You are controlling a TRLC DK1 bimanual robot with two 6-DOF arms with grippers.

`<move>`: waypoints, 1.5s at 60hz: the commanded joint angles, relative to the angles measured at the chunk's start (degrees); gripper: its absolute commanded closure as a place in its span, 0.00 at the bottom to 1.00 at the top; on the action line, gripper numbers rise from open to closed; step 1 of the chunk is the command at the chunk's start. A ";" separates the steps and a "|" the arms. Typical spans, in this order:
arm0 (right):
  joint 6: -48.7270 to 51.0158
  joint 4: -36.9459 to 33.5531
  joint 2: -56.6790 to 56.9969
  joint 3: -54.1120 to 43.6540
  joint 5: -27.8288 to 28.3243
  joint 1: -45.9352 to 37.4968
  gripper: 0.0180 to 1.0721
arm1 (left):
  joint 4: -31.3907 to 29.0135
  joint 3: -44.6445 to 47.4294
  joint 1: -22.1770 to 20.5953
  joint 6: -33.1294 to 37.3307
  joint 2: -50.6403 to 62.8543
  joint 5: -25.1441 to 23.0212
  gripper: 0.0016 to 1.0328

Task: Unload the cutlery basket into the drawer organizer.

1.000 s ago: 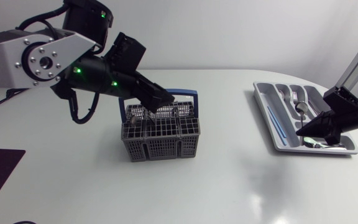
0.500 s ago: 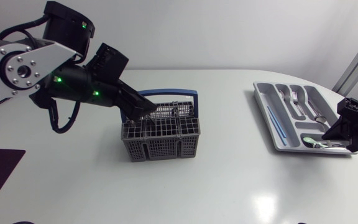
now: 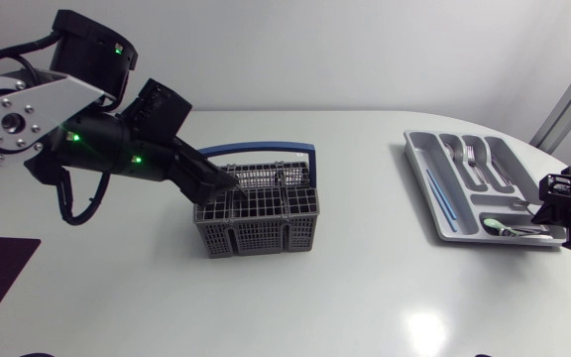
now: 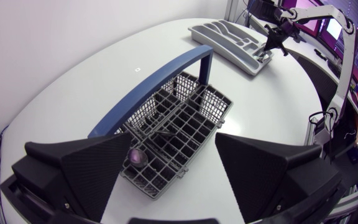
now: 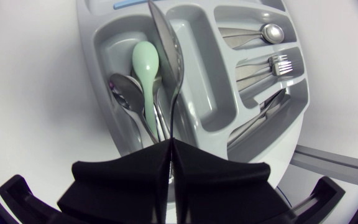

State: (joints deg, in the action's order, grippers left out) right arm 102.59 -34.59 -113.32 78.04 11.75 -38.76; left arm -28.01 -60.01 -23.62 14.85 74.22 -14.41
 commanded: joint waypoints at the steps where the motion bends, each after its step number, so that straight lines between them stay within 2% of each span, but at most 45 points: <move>1: 3.50 1.45 -1.47 -2.10 -1.20 -0.88 0.93 | -1.17 1.74 0.24 0.62 -1.44 0.44 0.08; 7: 3.85 4.00 -1.73 -3.33 -1.73 -1.14 0.78 | -1.79 2.53 0.33 0.62 -2.06 0.70 0.08; 10: 3.85 4.09 -1.73 -3.42 -1.99 -1.23 0.74 | -1.96 2.88 0.24 0.62 -2.32 0.97 0.08; 19: 4.55 5.15 -0.50 -5.00 -2.17 -1.58 0.72 | -2.66 3.32 0.24 0.62 -3.20 1.58 0.08; 23: 4.38 5.58 0.47 -5.35 -1.99 -1.67 0.61 | -3.10 3.49 0.41 0.62 -3.64 1.67 0.08; 29: 4.11 6.11 2.75 -6.15 -0.94 -1.67 0.52 | -3.46 3.76 0.50 0.62 -3.99 2.02 0.08; 39: 2.71 9.80 8.11 -10.80 0.73 -0.88 0.40 | -3.54 4.37 0.41 0.53 -4.87 3.16 0.08; 51: -5.38 8.75 13.39 -13.35 1.17 2.90 0.26 | -3.63 4.90 0.50 0.18 -5.22 5.19 0.08; 74: -20.32 4.35 26.75 -20.56 1.26 16.70 0.22 | -3.37 5.52 0.41 -0.17 -5.92 7.73 0.09; 90: -37.81 3.04 33.34 -24.51 0.82 32.87 0.22 | -2.05 7.36 0.24 -0.53 -5.75 7.73 0.09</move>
State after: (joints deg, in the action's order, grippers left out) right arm 71.83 -30.24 -81.58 55.24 12.58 -10.28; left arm -30.94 -54.30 -23.62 14.83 68.93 -6.96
